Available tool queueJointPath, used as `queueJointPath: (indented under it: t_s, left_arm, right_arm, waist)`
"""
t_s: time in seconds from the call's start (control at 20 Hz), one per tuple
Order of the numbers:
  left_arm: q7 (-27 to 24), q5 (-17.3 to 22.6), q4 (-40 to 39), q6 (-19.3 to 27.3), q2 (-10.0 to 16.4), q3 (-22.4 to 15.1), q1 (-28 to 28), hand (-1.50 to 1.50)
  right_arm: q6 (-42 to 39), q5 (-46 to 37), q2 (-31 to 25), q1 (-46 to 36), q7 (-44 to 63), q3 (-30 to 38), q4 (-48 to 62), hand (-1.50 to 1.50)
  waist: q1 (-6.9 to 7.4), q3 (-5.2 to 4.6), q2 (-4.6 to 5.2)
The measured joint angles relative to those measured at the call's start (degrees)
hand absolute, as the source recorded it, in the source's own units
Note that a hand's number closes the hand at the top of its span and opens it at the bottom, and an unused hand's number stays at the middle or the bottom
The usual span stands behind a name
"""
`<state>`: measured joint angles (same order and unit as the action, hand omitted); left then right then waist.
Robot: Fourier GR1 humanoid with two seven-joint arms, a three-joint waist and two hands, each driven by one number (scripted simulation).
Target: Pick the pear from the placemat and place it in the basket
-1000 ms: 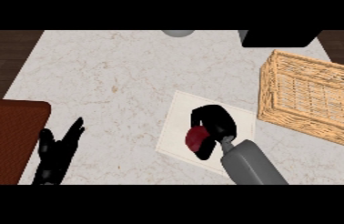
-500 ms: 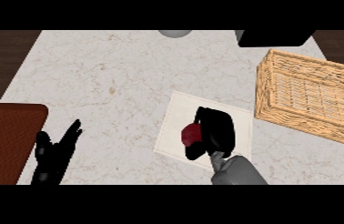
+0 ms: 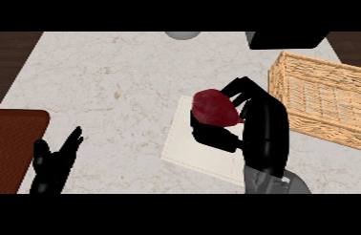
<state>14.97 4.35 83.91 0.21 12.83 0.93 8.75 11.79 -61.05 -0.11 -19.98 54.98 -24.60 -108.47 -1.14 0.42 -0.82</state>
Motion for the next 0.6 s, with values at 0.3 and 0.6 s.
queueJointPath:
  t_s: [0.3,0.6]
  left_arm:
    - [-0.2,-0.9,-1.0,0.2,-0.8,-0.5,-1.2,0.0]
    - [-0.4,-1.5,-1.6,0.4,-1.1,-0.4,-2.0,0.0]
  right_arm:
    - [-9.3,-4.3,-0.6,-5.7,6.3,6.5,-12.5,1.5]
    - [-17.1,0.3,-4.2,-14.5,6.9,20.7,-15.5,1.5]
  waist:
    - [0.26,0.0,0.14]
    - [0.58,-0.04,0.33]
